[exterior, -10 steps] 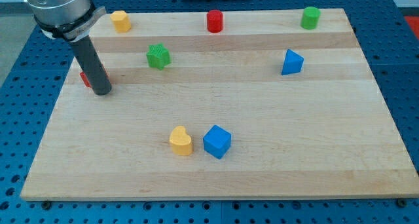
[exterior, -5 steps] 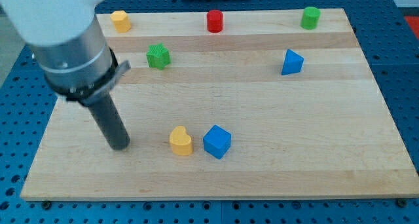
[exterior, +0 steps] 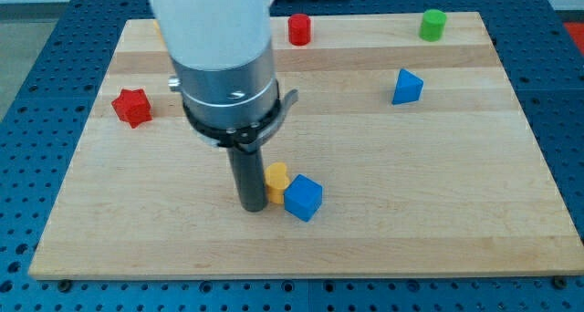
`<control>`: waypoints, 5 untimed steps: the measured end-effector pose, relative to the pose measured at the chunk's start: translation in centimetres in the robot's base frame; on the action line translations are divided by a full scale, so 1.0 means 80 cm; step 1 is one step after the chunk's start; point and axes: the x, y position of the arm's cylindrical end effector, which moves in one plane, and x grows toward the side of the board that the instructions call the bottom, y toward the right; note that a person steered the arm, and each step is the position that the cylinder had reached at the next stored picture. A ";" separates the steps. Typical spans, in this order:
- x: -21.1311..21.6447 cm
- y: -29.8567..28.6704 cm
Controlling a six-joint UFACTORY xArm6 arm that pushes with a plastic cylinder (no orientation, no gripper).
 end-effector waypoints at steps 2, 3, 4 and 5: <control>-0.050 0.039; -0.087 0.047; -0.117 0.058; -0.130 0.094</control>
